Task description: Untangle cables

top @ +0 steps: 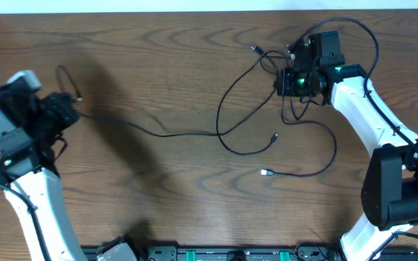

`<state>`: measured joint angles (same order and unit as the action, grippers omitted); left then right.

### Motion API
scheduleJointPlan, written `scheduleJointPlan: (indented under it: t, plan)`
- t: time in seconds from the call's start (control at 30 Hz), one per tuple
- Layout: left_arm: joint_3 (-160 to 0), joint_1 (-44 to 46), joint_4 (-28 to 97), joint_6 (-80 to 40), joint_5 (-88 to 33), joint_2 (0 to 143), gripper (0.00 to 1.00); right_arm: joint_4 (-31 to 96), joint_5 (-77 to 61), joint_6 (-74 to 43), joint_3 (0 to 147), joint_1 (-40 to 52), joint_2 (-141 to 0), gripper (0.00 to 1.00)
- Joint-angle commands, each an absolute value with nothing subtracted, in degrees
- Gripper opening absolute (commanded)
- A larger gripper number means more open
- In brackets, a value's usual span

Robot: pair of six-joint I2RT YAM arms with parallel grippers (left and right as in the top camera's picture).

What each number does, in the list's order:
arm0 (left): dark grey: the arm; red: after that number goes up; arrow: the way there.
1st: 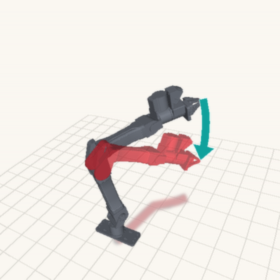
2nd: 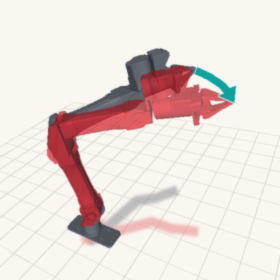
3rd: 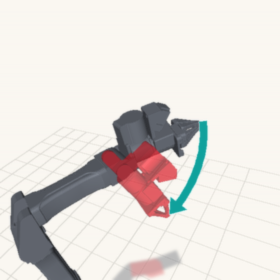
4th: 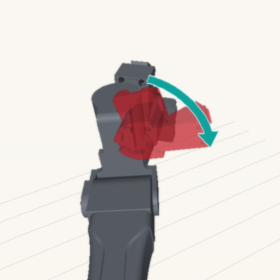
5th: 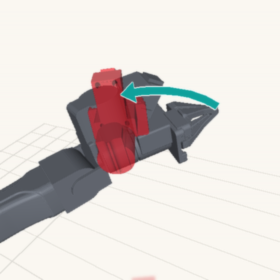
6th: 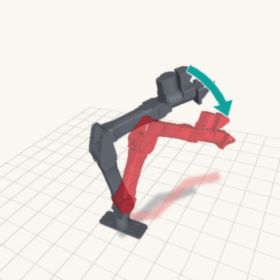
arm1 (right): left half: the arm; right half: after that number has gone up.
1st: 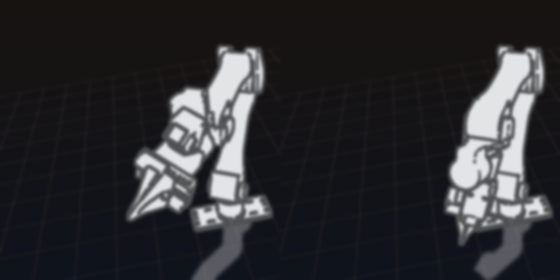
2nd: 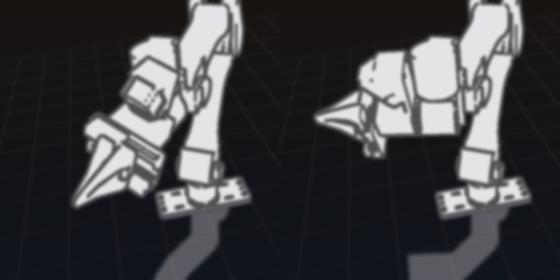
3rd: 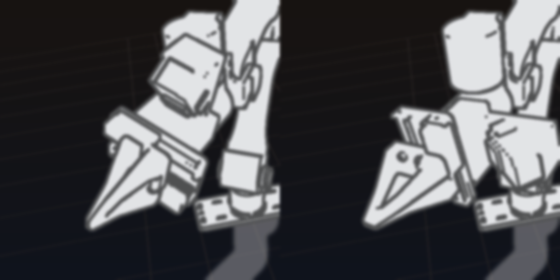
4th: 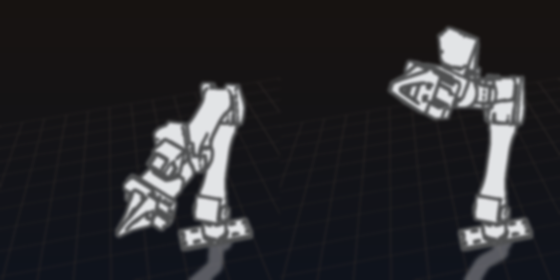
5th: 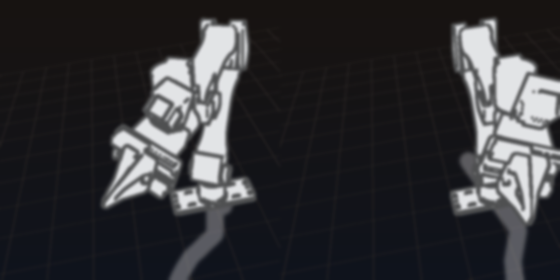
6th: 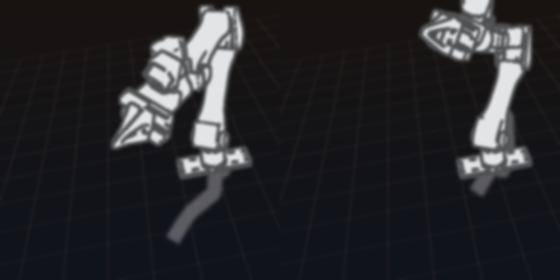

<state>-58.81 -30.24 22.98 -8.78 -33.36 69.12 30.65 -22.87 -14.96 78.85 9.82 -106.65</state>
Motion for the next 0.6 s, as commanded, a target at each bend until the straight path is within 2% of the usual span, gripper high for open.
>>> scheduleJointPlan:
  t: [0.0, 0.47, 0.57]
  plan:
    - [-59.24, -23.83, 23.59, -7.09, -40.58, 69.23, 0.08, 27.92, -26.13, -18.46, 79.96, 10.22, -106.02, 0.01]
    - [-59.24, 0.19, 23.92, -5.10, -40.51, 69.23, 0.07, 23.79, -24.32, -19.92, 79.96, 10.55, -106.04, 0.01]
    - [-59.24, 3.09, 24.23, -4.56, -38.17, 69.23, 0.08, 23.70, -23.88, -19.92, 79.96, 10.17, -106.04, 0.01]
